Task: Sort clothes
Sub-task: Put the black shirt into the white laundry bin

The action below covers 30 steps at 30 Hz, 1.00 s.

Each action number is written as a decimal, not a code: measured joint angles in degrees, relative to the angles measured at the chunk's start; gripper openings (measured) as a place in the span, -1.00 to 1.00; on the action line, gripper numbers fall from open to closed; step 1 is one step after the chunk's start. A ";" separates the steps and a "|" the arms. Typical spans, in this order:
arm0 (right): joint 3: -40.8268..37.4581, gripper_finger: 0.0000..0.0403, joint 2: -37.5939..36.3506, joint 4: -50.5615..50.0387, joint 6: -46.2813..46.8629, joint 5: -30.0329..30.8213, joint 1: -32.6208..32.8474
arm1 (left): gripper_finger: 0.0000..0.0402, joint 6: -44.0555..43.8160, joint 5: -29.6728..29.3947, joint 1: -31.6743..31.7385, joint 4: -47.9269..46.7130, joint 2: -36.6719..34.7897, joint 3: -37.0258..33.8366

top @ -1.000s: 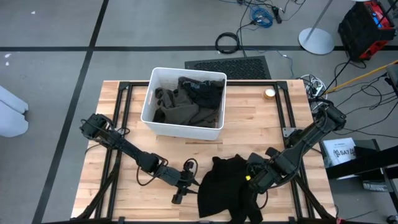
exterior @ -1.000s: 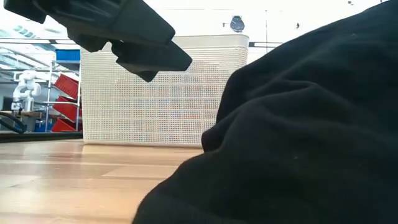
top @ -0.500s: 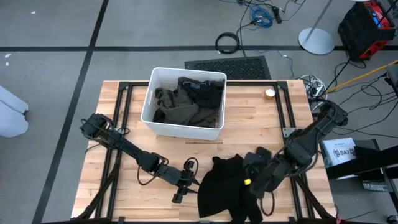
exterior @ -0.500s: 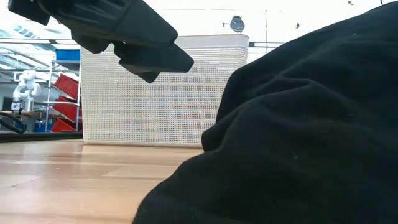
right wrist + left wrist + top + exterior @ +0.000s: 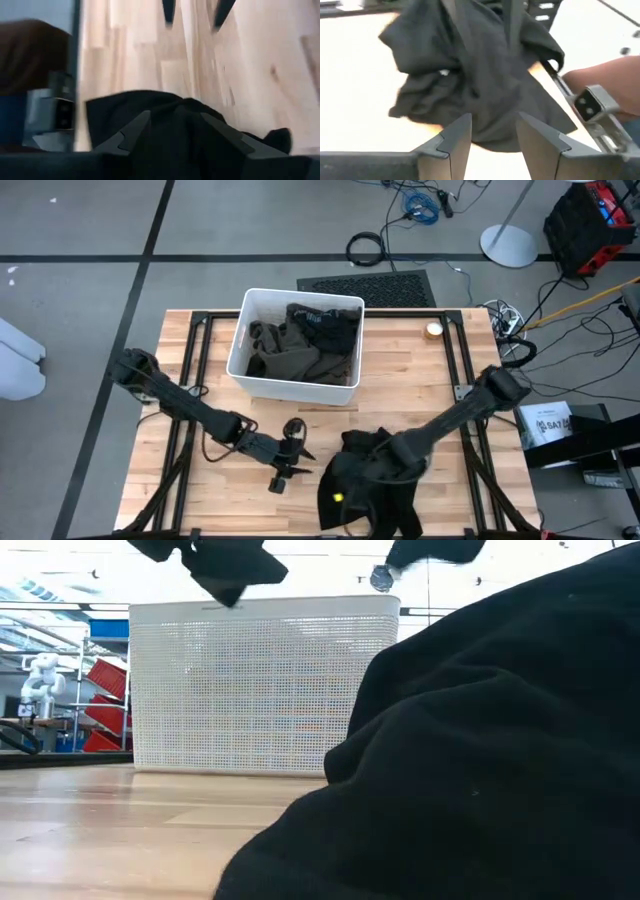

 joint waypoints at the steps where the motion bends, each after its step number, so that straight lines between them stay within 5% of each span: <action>1: 0.00 -0.23 1.43 0.10 0.06 -0.83 -0.62 | -0.19 0.01 -1.33 -0.01 -0.94 -1.01 0.01; 13: 0.00 -0.24 8.88 -3.59 2.06 -6.40 -3.63 | -0.19 -0.02 -3.78 -0.46 -4.35 -2.30 0.02; 16: 0.02 -0.40 8.88 -3.21 2.04 -6.17 -3.20 | -0.19 -0.04 -3.82 -0.46 -4.06 -2.32 0.02; 20: 0.02 -0.89 8.88 -1.20 -0.44 -6.16 -3.09 | -0.19 -0.04 -3.86 -0.46 -4.04 -2.32 0.02; 30: 7.05 -0.99 3.72 1.31 -7.08 -2.46 0.52 | -0.19 4.09 -5.29 -2.20 -3.41 -4.34 0.01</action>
